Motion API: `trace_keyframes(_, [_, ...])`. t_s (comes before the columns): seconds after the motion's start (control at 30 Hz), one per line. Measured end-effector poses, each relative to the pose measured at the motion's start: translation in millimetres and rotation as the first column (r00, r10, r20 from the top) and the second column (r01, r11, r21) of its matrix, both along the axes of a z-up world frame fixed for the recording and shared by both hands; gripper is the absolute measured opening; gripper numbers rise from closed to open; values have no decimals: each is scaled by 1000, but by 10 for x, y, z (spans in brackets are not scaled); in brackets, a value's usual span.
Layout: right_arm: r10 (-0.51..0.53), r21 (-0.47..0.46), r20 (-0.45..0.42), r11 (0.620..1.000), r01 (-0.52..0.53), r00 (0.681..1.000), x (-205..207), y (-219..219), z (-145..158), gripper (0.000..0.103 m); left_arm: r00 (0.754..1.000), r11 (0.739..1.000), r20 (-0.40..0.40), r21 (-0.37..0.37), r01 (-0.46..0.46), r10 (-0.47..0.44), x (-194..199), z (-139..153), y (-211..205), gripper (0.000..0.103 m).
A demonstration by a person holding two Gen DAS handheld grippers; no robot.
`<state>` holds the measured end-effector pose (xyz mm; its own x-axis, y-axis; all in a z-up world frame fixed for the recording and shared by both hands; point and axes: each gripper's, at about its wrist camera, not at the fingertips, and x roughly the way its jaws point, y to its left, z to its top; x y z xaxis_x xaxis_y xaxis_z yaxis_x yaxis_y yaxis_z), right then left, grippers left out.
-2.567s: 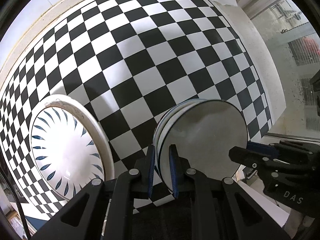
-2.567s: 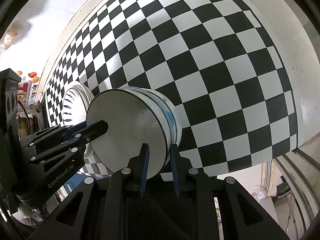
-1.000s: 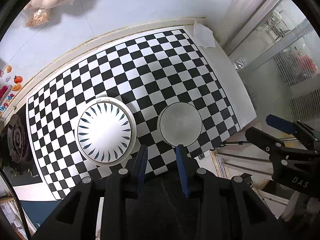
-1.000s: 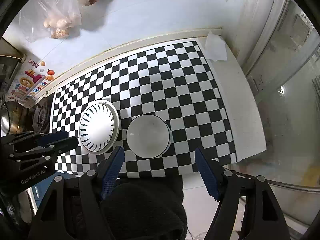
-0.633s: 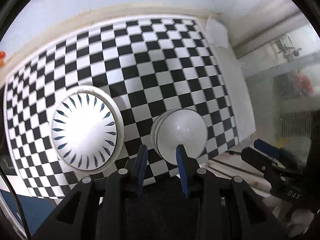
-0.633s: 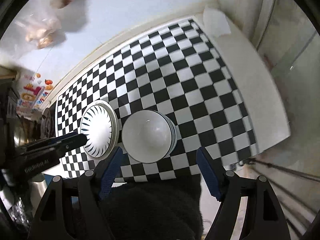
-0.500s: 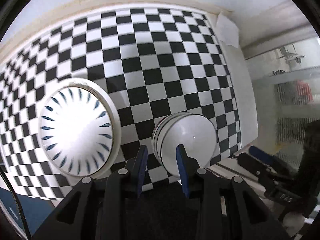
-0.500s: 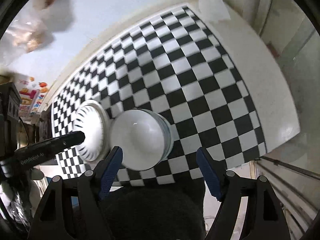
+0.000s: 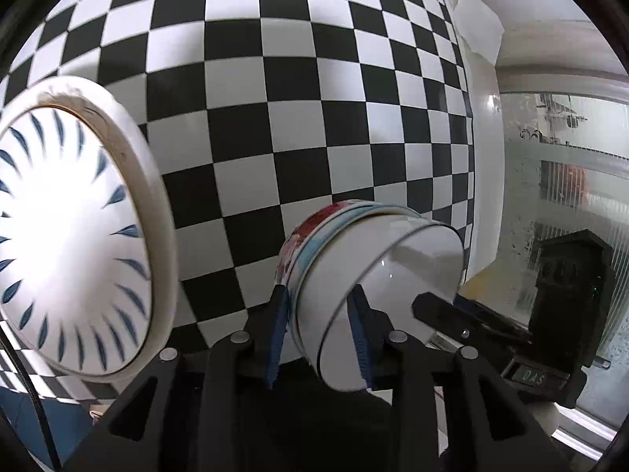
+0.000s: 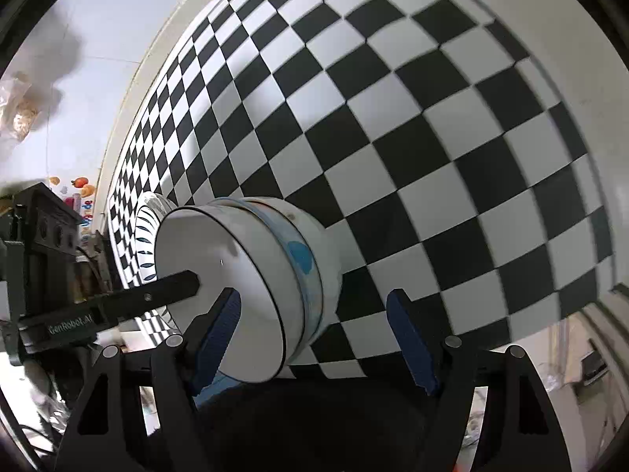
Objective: Organize plates and bowls
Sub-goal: 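Grasp the bowl stack rim with both grippers and lift it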
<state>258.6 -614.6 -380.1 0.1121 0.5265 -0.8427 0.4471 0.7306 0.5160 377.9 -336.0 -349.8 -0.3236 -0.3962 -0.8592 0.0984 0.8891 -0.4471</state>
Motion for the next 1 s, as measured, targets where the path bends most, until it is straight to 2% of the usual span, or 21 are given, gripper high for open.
trace_keyframes(0.03, [0, 9, 0, 1000, 0, 1000, 18, 15, -37, 79, 1000, 1000, 10, -13, -7, 7, 16, 7, -4, 39])
trace_keyframes(0.07, [0, 16, 0, 1000, 0, 1000, 37, 33, -82, 79, 1000, 1000, 6, -19, -6, 6, 29, -9, -22, 41])
trace_keyframes(0.27, [-10, 90, -8, 996, 11, 1000, 140, 127, -348, 79, 999, 999, -30, 17, 39, -38, 42, -232, -87, 41])
trace_keyframes(0.33, [-10, 106, -17, 994, 12, 1000, 164, 152, -439, 78, 998, 999, -42, 8, 49, -48, 9, -318, -108, 40])
trace_keyframes(0.4, [-13, 129, -7, 992, 14, 1000, 191, 172, -520, 74, 999, 999, -25, -7, 48, -48, -6, -335, -112, 41])
trace_keyframes(0.43, [-15, 132, -2, 991, 15, 1000, 195, 177, -547, 64, 999, 999, -12, -10, 51, -51, -14, -333, -114, 41])
trace_keyframes(0.47, [-16, 145, 6, 989, 15, 1000, 207, 197, -583, 61, 999, 999, -2, -13, 51, -51, -18, -330, -103, 41])
trace_keyframes(0.5, [-23, 148, 13, 989, 21, 1000, 189, 182, -608, 61, 999, 999, 4, -17, 49, -49, -20, -326, -92, 41])
trace_keyframes(0.7, [-9, 107, 72, 994, 1, 997, 226, 220, -578, 60, 993, 997, 92, -18, 81, -79, -51, -243, -80, 38])
trace_keyframes(1.0, [42, 70, 103, 996, -49, 994, 379, 434, -481, 60, 988, 998, 140, -3, 69, -68, -53, -191, -58, 38])
